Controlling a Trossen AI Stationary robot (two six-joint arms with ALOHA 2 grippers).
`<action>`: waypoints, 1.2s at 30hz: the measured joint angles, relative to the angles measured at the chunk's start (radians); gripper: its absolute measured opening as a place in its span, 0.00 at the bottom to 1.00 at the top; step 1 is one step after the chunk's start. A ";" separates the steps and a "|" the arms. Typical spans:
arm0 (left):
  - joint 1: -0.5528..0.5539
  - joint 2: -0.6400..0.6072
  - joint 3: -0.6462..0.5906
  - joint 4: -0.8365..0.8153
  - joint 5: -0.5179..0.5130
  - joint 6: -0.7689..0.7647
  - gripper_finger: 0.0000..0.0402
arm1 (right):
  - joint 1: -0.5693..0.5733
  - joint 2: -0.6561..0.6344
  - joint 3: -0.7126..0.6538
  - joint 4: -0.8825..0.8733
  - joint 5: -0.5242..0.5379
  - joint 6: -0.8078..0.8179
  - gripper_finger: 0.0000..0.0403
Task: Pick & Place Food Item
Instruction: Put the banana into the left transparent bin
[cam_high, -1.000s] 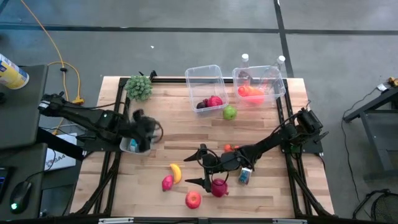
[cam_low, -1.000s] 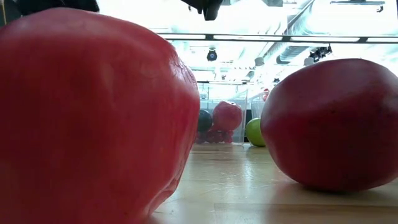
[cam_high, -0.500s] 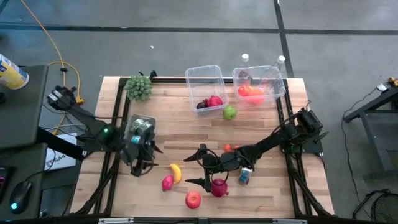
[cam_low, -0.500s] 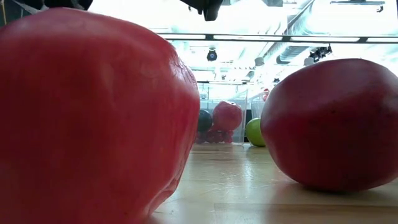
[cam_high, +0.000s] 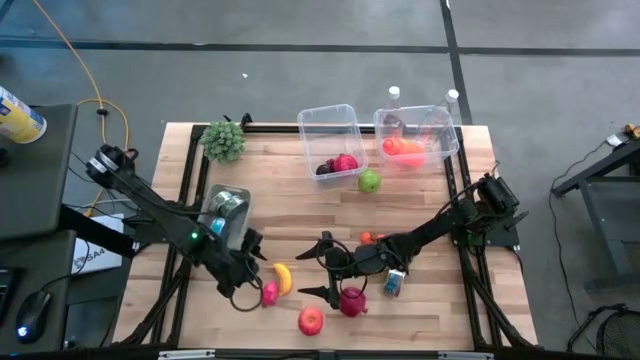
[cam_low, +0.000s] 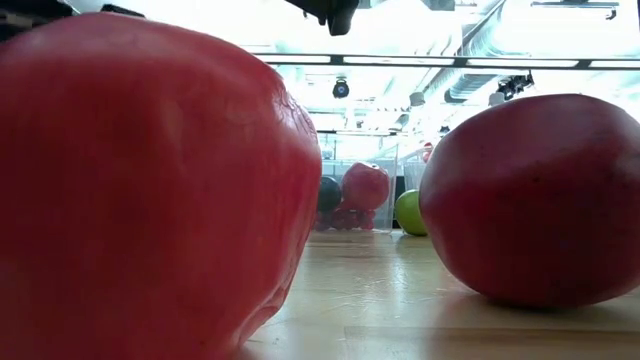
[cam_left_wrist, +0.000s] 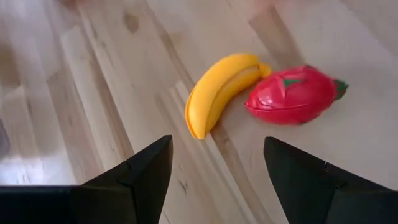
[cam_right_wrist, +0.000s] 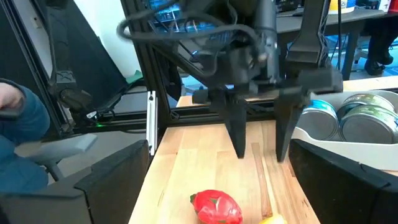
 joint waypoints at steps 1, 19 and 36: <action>0.002 0.015 0.000 0.010 0.000 0.027 0.61 | 0.000 0.000 0.000 0.000 0.000 0.000 0.93; 0.009 0.166 0.000 0.140 -0.001 0.125 0.61 | 0.001 0.000 0.000 -0.015 0.000 0.003 0.93; 0.103 0.171 0.000 0.192 0.100 0.306 0.61 | 0.001 0.000 0.000 -0.037 0.000 0.003 0.93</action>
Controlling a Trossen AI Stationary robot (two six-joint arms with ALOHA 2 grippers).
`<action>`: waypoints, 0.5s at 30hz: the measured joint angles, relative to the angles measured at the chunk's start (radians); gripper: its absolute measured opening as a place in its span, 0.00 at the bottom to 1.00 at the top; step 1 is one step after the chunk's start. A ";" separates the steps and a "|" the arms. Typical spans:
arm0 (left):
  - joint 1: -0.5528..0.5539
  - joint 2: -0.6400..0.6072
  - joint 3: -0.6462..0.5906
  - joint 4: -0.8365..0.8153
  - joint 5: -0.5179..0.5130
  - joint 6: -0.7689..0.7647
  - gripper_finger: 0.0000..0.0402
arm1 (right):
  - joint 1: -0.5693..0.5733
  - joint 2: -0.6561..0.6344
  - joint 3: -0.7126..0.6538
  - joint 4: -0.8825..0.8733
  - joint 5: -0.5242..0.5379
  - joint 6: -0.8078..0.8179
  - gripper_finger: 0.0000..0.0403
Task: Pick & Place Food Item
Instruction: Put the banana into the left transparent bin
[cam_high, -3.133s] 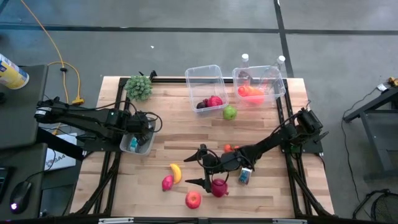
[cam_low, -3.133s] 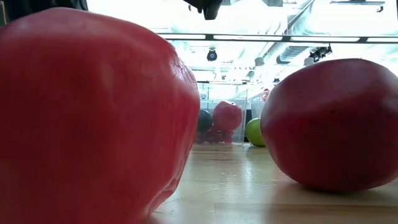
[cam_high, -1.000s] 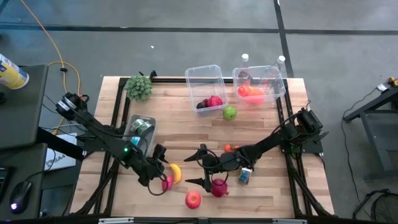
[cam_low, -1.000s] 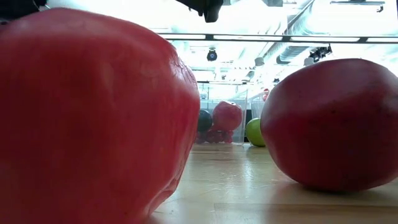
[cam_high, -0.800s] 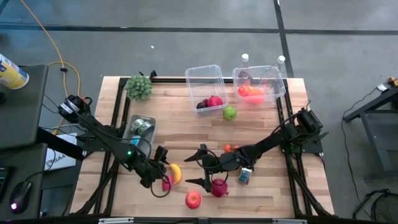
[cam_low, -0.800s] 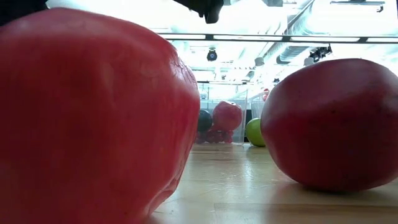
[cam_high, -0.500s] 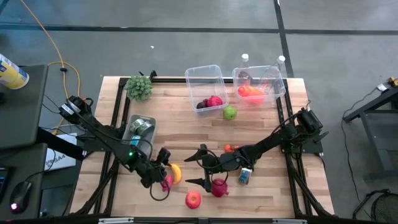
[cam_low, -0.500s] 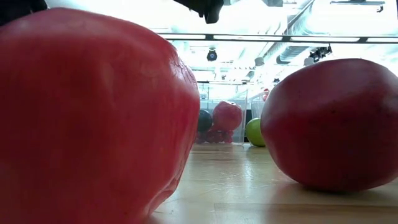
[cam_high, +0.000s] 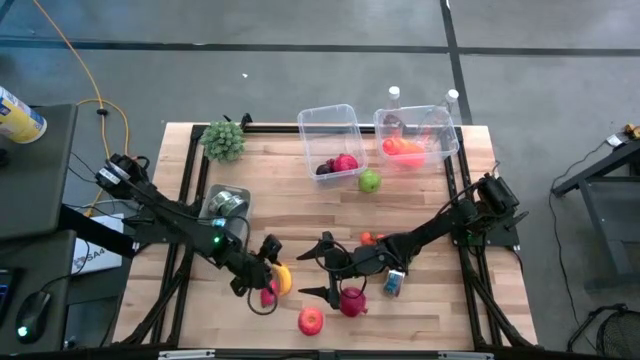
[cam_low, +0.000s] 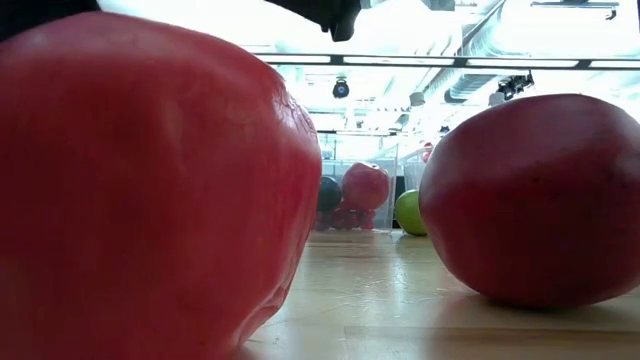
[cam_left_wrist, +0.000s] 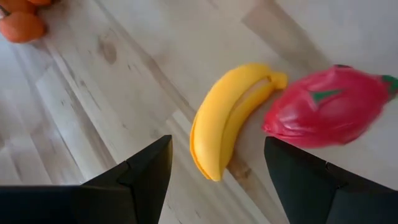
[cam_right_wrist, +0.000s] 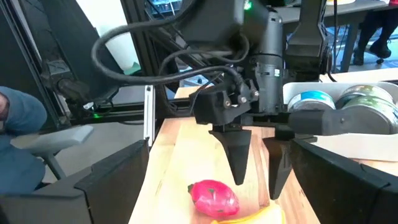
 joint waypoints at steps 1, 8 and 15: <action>0.010 0.007 0.000 0.002 0.007 0.001 0.61 | 0.000 0.000 0.000 0.000 0.000 0.000 0.93; 0.055 0.109 0.000 0.048 0.124 0.048 0.61 | 0.000 0.000 0.000 -0.001 0.000 0.000 0.93; 0.101 0.130 0.000 0.049 0.198 0.070 0.61 | -0.004 0.000 0.000 0.000 0.000 0.000 0.93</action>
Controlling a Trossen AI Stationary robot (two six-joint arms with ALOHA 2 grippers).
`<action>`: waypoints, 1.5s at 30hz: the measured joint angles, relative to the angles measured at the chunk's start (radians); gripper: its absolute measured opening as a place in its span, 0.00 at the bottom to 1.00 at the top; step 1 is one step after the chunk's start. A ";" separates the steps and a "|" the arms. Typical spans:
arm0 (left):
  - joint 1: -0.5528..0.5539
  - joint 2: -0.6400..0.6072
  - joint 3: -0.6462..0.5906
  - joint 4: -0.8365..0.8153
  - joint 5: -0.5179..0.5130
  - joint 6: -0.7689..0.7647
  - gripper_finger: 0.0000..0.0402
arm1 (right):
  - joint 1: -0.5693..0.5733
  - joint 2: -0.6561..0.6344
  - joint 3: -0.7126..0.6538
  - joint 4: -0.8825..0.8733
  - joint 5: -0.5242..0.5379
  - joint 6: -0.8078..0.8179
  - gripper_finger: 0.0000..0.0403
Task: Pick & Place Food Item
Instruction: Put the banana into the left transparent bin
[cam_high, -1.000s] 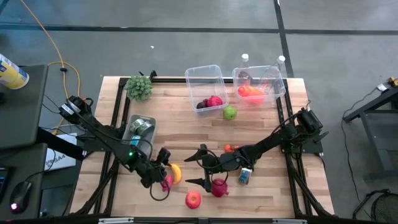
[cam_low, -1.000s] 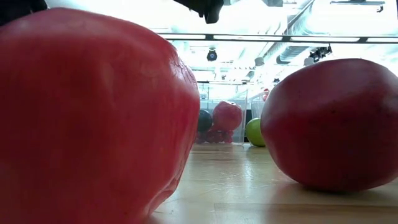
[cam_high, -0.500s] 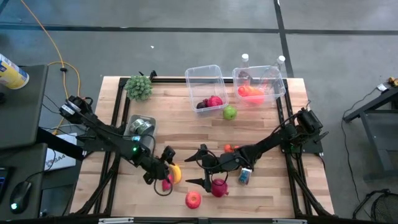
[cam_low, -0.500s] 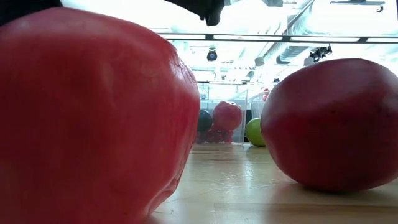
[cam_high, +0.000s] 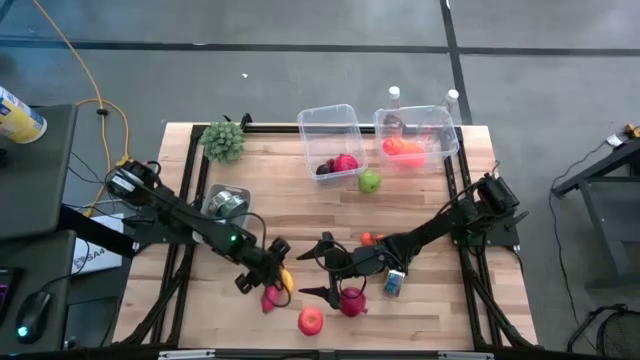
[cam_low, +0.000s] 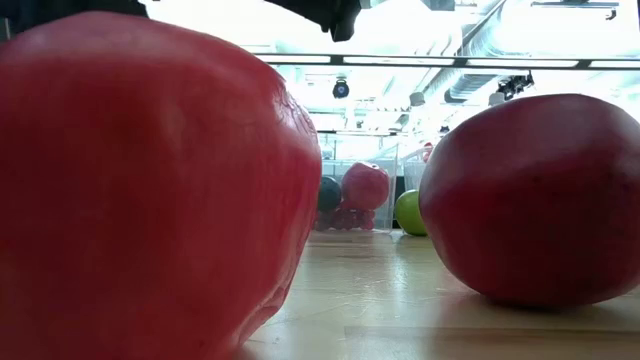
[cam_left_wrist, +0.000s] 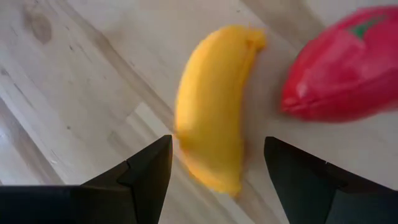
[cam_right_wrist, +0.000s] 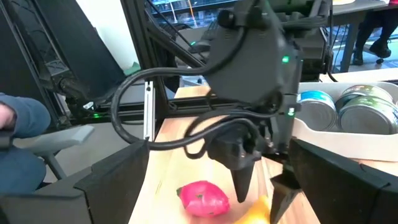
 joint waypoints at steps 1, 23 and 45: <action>0.006 0.000 0.000 0.000 0.003 0.009 0.61 | -0.001 0.000 0.000 0.000 0.000 0.000 0.93; 0.062 0.070 0.000 0.084 0.074 0.040 0.49 | -0.001 0.000 0.000 -0.009 0.000 0.000 0.93; 0.023 -0.058 0.006 0.047 -0.073 -0.062 0.29 | 0.062 0.000 0.000 0.058 0.043 -0.313 0.93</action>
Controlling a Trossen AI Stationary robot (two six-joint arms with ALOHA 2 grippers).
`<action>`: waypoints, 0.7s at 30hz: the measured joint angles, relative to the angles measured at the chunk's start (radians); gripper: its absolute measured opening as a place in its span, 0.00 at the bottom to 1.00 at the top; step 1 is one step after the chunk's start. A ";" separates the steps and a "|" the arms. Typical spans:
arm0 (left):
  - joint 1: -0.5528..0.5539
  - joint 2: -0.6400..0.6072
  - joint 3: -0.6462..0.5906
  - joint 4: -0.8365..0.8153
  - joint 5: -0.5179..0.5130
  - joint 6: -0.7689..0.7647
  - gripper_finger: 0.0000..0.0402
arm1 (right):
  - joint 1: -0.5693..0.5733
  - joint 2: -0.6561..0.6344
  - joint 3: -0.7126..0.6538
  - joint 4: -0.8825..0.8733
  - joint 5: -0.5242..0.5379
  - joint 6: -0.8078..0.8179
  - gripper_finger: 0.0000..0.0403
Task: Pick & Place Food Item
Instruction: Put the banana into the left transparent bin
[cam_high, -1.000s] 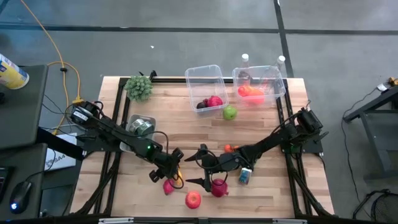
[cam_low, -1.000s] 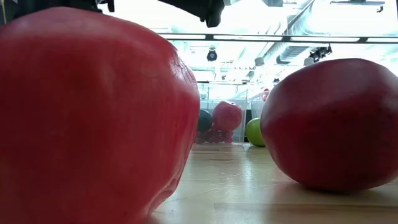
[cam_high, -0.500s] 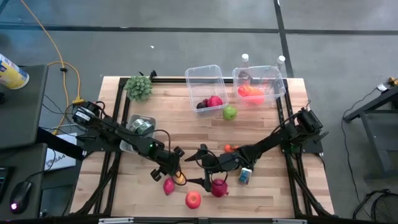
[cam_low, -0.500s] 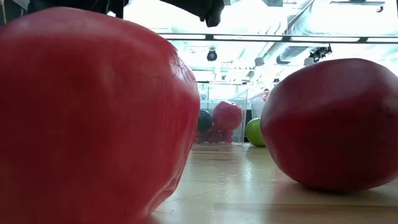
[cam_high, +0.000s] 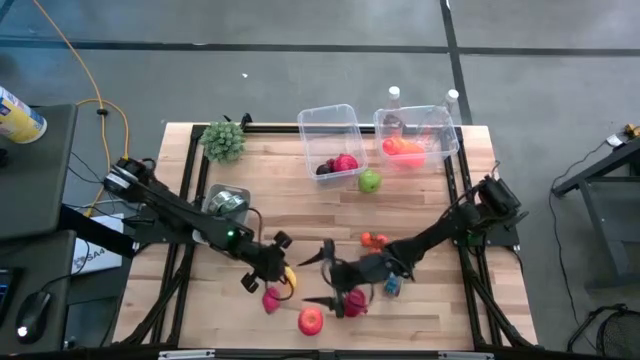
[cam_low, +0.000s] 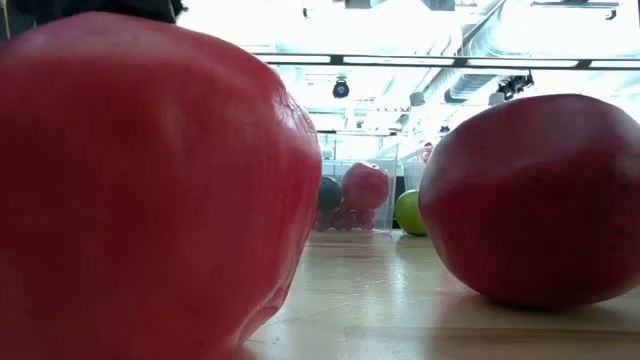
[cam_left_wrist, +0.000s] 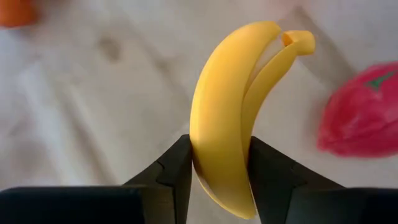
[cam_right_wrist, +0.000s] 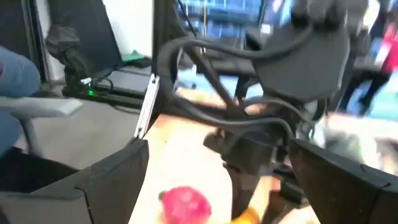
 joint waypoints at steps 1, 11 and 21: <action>-0.009 -0.024 0.000 -0.019 -0.037 -0.015 0.29 | 0.018 0.000 0.000 0.036 0.029 -0.049 0.93; 0.033 -0.331 0.009 -0.009 -0.203 -0.181 0.30 | 0.162 0.000 0.000 0.249 0.376 -0.397 0.93; 0.509 -0.320 0.037 0.199 0.001 -0.129 0.30 | 0.159 0.000 0.000 0.241 0.411 -0.323 0.93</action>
